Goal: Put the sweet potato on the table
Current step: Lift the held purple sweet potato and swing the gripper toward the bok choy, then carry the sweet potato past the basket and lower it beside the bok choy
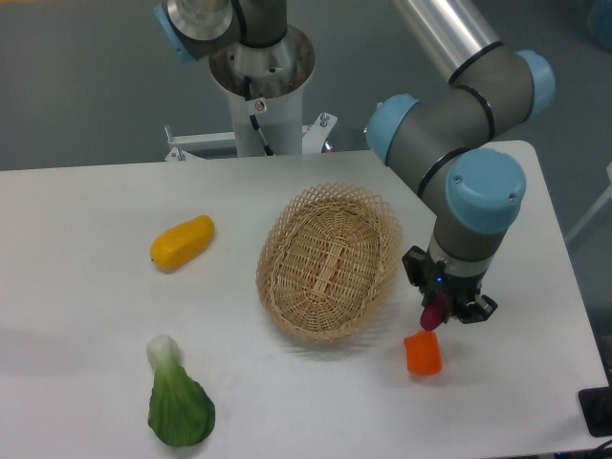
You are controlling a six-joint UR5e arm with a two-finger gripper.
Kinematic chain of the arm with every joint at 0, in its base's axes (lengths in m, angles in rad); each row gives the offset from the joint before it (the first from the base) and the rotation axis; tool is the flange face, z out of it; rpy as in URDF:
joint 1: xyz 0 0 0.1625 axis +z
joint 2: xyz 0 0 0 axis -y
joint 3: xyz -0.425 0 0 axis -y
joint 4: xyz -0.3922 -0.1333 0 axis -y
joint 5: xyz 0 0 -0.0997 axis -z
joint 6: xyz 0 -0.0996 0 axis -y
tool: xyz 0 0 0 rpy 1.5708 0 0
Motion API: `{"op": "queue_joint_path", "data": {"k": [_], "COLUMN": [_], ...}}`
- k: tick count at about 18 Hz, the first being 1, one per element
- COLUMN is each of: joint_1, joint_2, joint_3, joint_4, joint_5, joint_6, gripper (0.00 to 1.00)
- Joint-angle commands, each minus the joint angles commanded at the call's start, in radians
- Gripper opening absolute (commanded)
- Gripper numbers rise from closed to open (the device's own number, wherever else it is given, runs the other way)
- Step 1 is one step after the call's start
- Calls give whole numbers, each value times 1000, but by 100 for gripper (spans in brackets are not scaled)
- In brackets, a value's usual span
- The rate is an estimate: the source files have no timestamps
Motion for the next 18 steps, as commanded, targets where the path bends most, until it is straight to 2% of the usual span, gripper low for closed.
{"op": "queue_joint_path", "data": {"k": [6,8,12,14,18], "joint_1": [-84,-113,-173,-198,-235], "joint_2": [-32,-52,-84,-92,-110], "joint_3": [12,9,-26,-47,-49], "joint_4": [8,67,227,262,268], "joint_5": [-6,-8,-11,-11,-11], "joint_6": [-74,-95,-131,-135,-137], "gripper": [16,16,16,16,16]}}
